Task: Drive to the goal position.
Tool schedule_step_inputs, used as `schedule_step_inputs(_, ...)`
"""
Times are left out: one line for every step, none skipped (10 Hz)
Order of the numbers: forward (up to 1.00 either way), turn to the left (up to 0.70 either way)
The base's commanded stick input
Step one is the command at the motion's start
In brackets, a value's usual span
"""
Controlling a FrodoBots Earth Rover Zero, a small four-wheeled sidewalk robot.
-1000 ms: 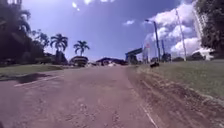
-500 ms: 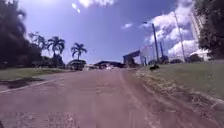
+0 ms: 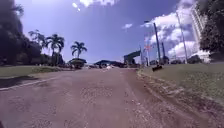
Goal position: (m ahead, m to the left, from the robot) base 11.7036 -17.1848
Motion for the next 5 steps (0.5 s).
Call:
schedule_step_inputs(0.70,0.00)
schedule_step_inputs(0.70,0.00)
schedule_step_inputs(0.70,0.00)
schedule_step_inputs(0.70,0.00)
schedule_step_inputs(0.70,0.00)
